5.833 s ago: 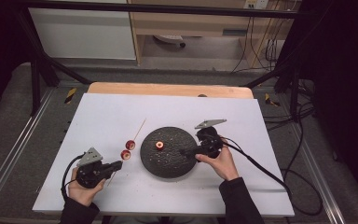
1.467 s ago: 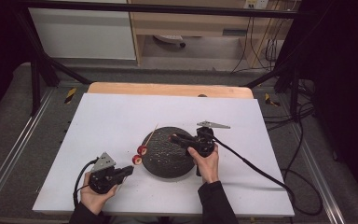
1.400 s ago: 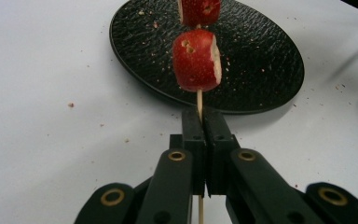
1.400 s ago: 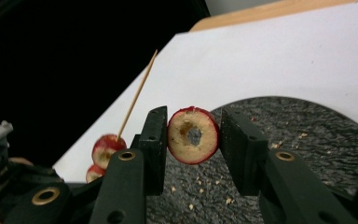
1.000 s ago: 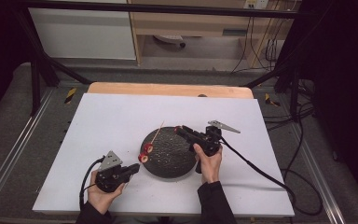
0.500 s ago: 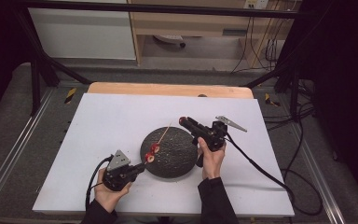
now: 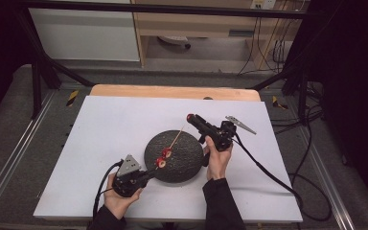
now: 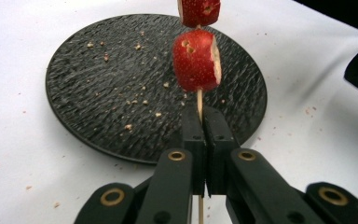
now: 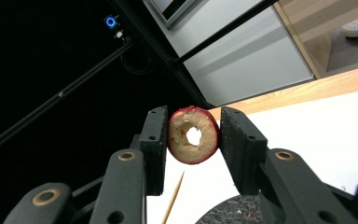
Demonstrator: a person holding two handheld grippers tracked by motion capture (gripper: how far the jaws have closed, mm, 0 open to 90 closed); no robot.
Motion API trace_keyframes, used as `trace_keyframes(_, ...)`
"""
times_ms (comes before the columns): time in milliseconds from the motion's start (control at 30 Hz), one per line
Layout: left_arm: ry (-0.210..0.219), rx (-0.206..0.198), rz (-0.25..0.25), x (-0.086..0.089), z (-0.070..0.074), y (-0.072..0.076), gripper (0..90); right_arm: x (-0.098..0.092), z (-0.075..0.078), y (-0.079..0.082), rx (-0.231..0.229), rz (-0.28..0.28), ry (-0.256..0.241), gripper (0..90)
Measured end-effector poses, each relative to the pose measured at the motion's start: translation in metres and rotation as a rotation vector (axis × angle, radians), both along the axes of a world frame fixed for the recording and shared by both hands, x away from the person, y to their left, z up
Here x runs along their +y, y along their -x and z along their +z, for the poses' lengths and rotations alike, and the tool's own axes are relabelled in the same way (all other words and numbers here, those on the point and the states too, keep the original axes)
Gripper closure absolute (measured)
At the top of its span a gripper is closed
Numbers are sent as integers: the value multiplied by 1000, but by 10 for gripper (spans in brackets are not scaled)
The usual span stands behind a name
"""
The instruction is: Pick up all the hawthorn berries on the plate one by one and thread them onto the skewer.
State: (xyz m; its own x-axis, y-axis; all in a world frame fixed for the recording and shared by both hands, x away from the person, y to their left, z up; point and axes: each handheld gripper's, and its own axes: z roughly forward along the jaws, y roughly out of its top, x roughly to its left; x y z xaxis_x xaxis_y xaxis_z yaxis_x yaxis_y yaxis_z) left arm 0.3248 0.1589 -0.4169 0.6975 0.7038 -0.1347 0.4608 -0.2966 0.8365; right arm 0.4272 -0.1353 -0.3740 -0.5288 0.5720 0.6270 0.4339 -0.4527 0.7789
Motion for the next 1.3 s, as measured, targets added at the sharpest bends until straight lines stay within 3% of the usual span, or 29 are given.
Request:
trace_keyframes(633,48,-5,5,-11,2,2,886,4,-4,-1,-15,-21,-64,632)
trace_keyframes(1300,83,-19,26,-14,3,3,885,7,-6,2,-3,3,-102,633)
